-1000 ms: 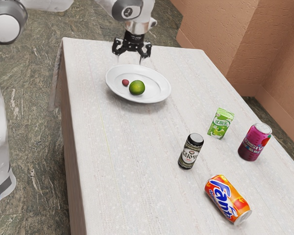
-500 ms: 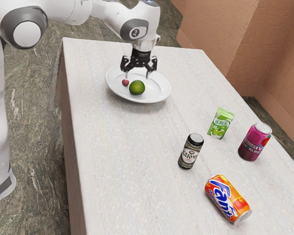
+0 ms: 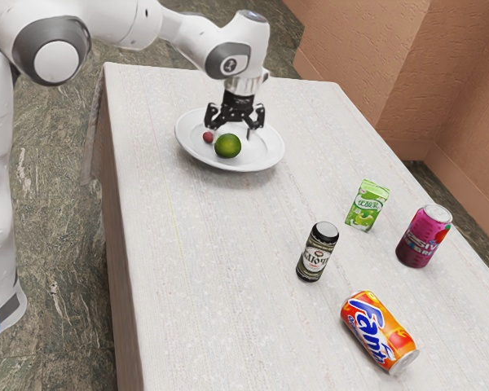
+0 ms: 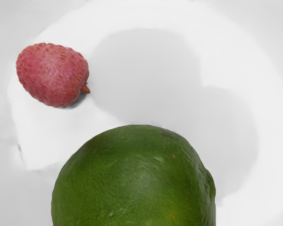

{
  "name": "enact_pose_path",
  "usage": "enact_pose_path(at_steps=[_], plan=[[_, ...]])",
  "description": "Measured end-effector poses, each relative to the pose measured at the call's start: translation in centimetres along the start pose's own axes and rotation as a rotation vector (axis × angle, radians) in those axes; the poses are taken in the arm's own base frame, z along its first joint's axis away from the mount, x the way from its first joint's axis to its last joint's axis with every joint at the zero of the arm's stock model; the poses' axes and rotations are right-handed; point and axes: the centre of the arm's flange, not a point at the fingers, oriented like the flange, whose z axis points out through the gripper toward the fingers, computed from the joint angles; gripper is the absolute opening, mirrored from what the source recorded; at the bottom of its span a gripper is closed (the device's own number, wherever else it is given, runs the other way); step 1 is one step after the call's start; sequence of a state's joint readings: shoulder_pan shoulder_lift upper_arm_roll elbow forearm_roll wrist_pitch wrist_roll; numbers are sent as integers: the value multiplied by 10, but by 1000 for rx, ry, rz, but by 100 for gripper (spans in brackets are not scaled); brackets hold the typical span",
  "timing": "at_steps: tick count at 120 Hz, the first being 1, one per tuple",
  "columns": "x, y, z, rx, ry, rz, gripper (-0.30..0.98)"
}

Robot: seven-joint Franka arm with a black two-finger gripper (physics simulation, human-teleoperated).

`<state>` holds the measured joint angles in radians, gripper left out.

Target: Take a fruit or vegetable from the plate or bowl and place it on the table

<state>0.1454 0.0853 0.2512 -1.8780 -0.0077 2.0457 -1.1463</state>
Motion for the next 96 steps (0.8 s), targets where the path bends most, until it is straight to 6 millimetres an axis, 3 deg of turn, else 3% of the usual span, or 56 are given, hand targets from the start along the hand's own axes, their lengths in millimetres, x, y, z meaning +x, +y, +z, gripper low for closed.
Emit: enact_pose_path(at_steps=[55, 75, 96], plan=[[6, 6, 30, 18, -24, -13, 69], [18, 1, 34, 14, -37, -42, 69], [16, 3, 38, 15, -43, -38, 69]])
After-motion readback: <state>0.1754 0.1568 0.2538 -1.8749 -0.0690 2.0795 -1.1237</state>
